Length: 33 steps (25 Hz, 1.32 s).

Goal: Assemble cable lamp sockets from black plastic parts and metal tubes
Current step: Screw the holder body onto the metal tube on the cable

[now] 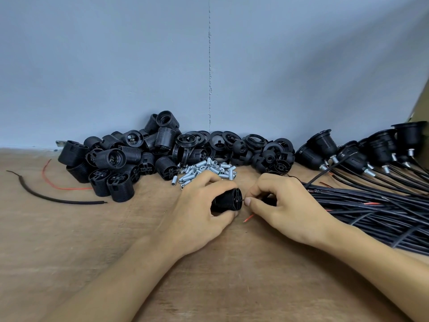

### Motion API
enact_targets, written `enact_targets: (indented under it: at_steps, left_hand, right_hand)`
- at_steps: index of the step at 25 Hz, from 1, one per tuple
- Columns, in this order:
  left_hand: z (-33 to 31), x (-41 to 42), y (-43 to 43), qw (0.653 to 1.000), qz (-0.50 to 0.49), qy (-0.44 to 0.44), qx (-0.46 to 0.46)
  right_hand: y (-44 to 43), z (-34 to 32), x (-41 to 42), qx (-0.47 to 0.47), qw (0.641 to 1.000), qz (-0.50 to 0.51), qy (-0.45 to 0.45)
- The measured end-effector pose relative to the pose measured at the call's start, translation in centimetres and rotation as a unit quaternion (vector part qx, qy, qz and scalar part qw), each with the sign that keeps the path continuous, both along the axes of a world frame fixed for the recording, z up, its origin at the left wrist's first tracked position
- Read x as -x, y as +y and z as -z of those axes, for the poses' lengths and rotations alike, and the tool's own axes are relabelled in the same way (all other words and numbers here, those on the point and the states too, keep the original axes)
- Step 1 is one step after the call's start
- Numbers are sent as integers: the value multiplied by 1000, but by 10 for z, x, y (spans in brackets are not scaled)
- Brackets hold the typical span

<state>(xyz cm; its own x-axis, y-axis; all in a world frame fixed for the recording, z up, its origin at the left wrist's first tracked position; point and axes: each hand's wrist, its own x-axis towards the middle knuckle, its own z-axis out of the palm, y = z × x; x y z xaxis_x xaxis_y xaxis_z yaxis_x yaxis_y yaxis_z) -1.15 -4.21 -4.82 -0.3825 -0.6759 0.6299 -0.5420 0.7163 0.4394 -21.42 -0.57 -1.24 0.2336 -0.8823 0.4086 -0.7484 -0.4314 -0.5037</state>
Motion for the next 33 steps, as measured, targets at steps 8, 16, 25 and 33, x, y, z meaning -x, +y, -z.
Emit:
enact_targets:
  at_steps: [8, 16, 25, 33]
  left_hand:
    - [2, -1, -2, 1000, 5, 1, 7]
    - [4, 1, -2, 1000, 13, 0, 7]
    - [5, 1, -3, 1000, 8, -11, 22]
    - [5, 2, -4, 1000, -11, 2, 15]
  right_hand:
    - [3, 3, -4, 19, 1000, -12, 10]
    - [7, 5, -8, 7, 1000, -2, -8]
    - [5, 10, -8, 2, 1000, 26, -12]
    - [5, 10, -8, 22, 999, 32, 6]
